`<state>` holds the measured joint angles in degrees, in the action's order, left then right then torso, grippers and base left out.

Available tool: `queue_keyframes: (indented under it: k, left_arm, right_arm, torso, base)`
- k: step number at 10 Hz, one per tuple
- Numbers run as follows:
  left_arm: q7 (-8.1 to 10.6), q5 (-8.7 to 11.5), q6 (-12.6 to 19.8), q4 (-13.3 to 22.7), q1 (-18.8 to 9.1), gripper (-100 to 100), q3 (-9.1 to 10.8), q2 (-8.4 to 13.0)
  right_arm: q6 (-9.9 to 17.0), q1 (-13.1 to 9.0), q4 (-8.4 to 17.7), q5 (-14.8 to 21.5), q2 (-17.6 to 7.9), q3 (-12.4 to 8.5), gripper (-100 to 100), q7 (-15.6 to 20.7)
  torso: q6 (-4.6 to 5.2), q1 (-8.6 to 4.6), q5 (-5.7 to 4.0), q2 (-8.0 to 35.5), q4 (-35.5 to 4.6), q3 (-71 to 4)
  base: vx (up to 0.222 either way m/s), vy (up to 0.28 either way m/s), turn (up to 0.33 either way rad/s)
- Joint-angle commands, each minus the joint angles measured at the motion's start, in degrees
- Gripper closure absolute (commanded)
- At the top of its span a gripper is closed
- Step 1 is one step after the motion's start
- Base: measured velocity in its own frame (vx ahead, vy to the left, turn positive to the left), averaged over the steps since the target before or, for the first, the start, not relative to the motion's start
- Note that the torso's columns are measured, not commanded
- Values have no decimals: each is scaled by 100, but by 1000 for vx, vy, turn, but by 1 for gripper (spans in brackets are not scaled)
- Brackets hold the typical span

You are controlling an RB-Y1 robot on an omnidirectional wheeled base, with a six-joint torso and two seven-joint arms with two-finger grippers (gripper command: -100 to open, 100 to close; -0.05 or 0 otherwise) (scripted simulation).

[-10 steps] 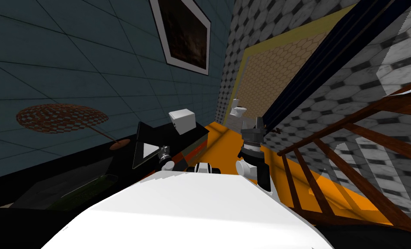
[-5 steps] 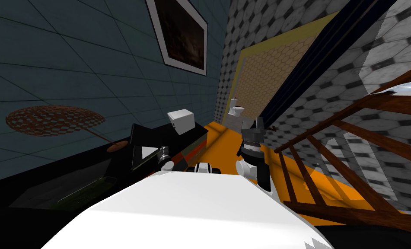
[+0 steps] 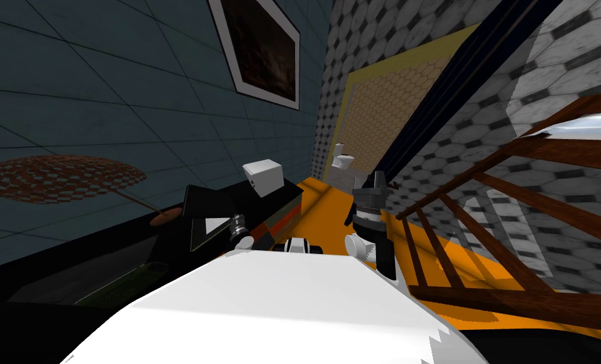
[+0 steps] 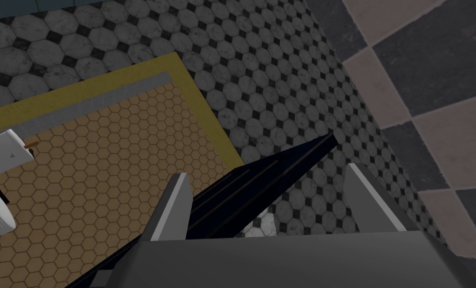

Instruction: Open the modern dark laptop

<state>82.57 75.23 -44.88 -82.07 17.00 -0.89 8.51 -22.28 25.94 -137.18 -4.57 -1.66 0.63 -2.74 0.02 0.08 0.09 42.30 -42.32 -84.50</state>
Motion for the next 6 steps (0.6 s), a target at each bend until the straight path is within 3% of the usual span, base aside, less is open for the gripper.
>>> queue_keyframes:
  k: [1,2,3,4,6]
  left_arm:
    - [422,153,-125,-49,26,100,-63,38]
    - [469,153,-125,-49,26,100,-63,38]
    - [667,221,-183,-71,42,100,-91,59]
    - [523,181,-151,-54,43,100,-74,53]
    - [929,284,-299,-84,89,100,-143,113]
  right_arm:
    - [0,0,0,0,0,0,0,0]
    - [0,0,0,0,0,0,0,0]
    - [0,0,0,0,0,0,0,0]
    - [0,0,0,0,0,0,0,0]
    - [0,0,0,0,0,0,0,0]
  torso:
    - [3,1,-1,0,0,0]
    - [5,2,-2,0,-1,0]
    - [0,2,-2,-2,-1,-1]
    - [2,6,2,-2,-1,1]
    - [2,12,8,-5,3,-1]
  base:
    - [-22,20,-90]
    - [-18,14,-36]
    - [-18,11,-53]
    - [-9,4,-14]
    - [-14,10,-68]
